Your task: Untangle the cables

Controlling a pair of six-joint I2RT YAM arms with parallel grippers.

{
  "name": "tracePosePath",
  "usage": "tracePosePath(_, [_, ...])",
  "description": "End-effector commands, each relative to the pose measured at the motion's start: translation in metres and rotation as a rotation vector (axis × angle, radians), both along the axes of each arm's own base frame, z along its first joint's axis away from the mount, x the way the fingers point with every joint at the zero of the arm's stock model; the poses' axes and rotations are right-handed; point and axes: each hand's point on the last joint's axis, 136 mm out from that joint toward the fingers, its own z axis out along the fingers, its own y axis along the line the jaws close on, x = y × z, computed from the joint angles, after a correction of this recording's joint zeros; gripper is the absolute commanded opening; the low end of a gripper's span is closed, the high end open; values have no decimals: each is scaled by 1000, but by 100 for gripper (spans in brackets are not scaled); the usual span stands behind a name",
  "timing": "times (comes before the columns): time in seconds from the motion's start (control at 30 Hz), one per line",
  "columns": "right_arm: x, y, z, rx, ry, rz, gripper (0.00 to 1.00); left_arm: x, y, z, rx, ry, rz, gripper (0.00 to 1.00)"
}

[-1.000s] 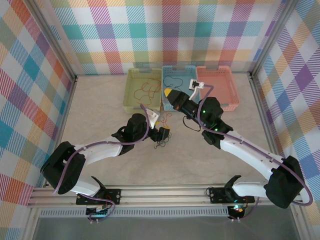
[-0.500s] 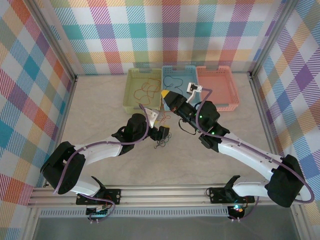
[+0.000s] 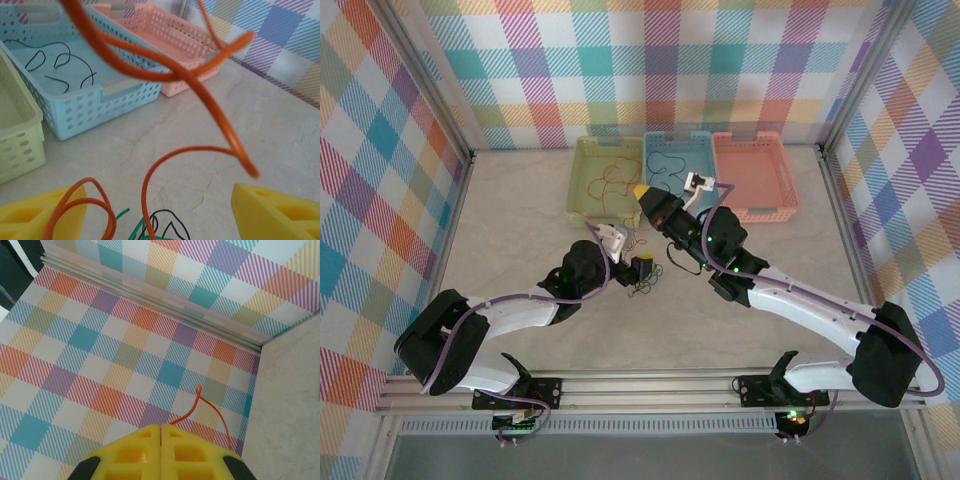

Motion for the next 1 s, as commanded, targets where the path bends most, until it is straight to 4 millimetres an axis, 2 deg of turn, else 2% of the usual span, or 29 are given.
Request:
tracePosePath(0.0, [-8,-7,38,94,-58,-6,0,1,0,24,-45,-78,-1,73])
tracePosePath(0.6, [-18,-22,75,101,-117,-29,0,9,0,17,-11,-32,32,22])
tracePosePath(0.73, [-21,-27,81,96,-140,-38,0,9,0,16,-8,-30,32,14])
tracePosePath(0.97, [-23,-33,82,82,-152,-60,0,9,0,17,-5,-27,34,2])
